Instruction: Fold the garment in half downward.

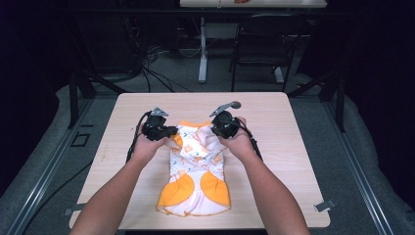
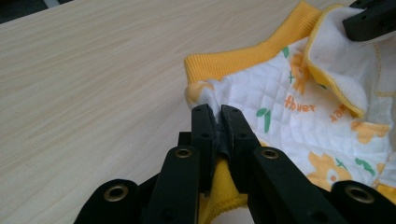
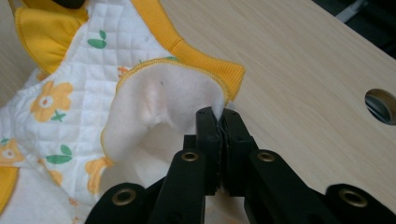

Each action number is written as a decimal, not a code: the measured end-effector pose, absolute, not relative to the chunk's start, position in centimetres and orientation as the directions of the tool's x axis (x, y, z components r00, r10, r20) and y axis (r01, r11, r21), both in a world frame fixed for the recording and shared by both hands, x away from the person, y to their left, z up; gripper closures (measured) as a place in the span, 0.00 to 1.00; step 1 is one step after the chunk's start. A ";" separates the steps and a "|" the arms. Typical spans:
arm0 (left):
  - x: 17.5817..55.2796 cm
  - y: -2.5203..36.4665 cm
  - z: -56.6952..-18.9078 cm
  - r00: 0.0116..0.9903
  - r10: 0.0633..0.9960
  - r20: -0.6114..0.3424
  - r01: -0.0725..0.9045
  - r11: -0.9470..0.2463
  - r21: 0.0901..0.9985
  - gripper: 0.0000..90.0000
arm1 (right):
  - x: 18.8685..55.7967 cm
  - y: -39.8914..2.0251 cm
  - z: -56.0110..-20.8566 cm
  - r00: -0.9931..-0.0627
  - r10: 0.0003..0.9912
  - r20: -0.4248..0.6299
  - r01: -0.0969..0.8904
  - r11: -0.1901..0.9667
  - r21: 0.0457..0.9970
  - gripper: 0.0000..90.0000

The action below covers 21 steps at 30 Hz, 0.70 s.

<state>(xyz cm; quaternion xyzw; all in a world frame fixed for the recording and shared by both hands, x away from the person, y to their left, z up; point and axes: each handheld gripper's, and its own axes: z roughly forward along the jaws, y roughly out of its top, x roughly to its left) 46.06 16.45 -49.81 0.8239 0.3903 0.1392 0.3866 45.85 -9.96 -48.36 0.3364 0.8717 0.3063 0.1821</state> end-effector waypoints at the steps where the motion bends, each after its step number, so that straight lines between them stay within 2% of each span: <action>1: 46.1 16.5 -49.7 0.659 0.749 -0.070 0.534 -0.400 0.745 0.94 | 45.9 -9.9 -48.1 -0.707 0.699 -0.114 0.472 0.585 0.660 0.97; 21: 46.1 17.0 -47.3 0.670 0.740 -0.049 0.478 -0.380 0.792 0.94 | 45.7 -10.0 -45.8 -0.704 0.692 -0.160 0.413 0.582 0.701 0.97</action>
